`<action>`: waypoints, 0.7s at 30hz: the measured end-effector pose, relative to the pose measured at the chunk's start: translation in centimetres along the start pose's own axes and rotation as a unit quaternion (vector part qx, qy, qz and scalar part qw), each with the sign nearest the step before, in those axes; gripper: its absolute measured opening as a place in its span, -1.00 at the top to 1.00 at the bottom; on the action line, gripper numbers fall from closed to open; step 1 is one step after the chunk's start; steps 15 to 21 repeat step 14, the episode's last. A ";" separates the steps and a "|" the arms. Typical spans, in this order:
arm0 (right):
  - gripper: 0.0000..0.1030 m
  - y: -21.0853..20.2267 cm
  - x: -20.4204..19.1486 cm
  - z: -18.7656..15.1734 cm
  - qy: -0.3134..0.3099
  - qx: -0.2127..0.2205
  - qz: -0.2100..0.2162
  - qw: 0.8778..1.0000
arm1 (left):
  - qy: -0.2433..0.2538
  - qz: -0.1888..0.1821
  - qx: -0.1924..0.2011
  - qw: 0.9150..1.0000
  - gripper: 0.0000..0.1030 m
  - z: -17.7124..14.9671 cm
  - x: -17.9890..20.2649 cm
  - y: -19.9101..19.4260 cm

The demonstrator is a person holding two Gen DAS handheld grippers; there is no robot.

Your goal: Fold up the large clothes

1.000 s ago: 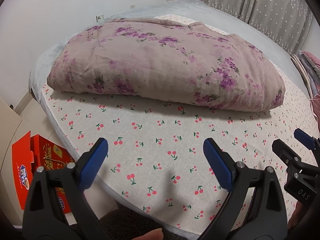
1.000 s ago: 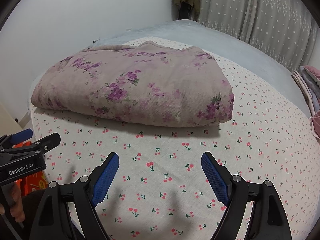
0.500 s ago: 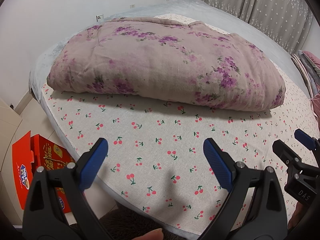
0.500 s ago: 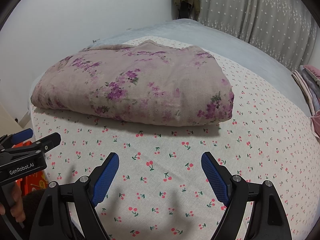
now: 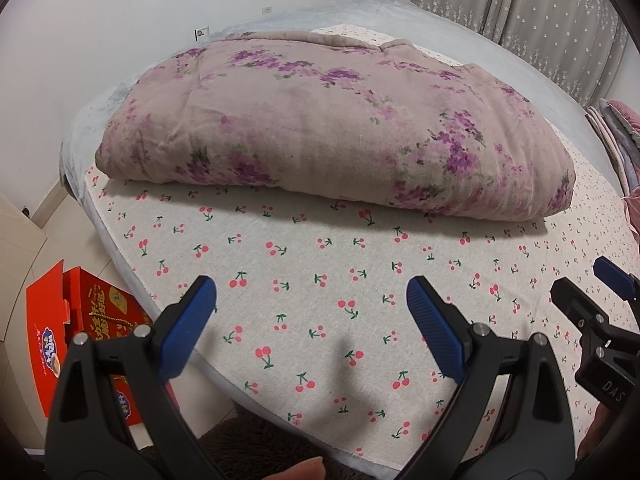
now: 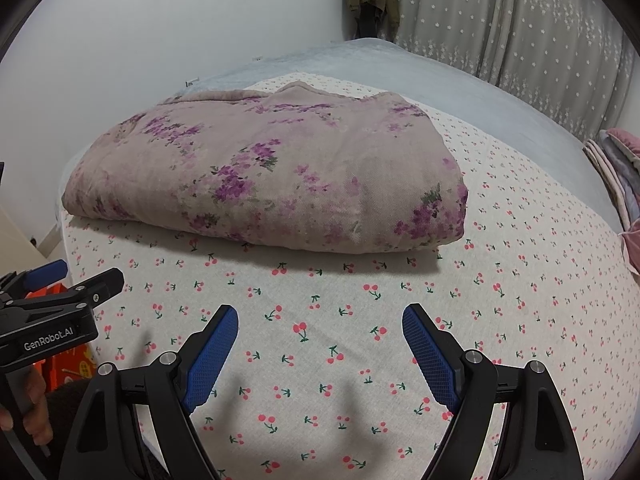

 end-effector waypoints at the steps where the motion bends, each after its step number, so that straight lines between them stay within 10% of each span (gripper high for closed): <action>1: -0.66 0.0 0.0 0.0 0.000 0.000 0.000 1.000 | 0.001 0.000 -0.001 1.000 -0.86 0.1 0.0 0.0; 21: -0.66 0.0 -0.2 0.0 -0.001 0.000 0.000 1.000 | 0.002 0.009 -0.007 1.000 -0.86 0.2 -0.2 0.4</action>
Point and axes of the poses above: each gripper's, at about its wrist camera, not at the fingertips, and y roughly the way its jaws point, x to its right, z to its top, the point moved 5 cm from there along y, roughly the way its jaws point, and after that the axes turned 12 degrees about -x, right-handed, at the moved point
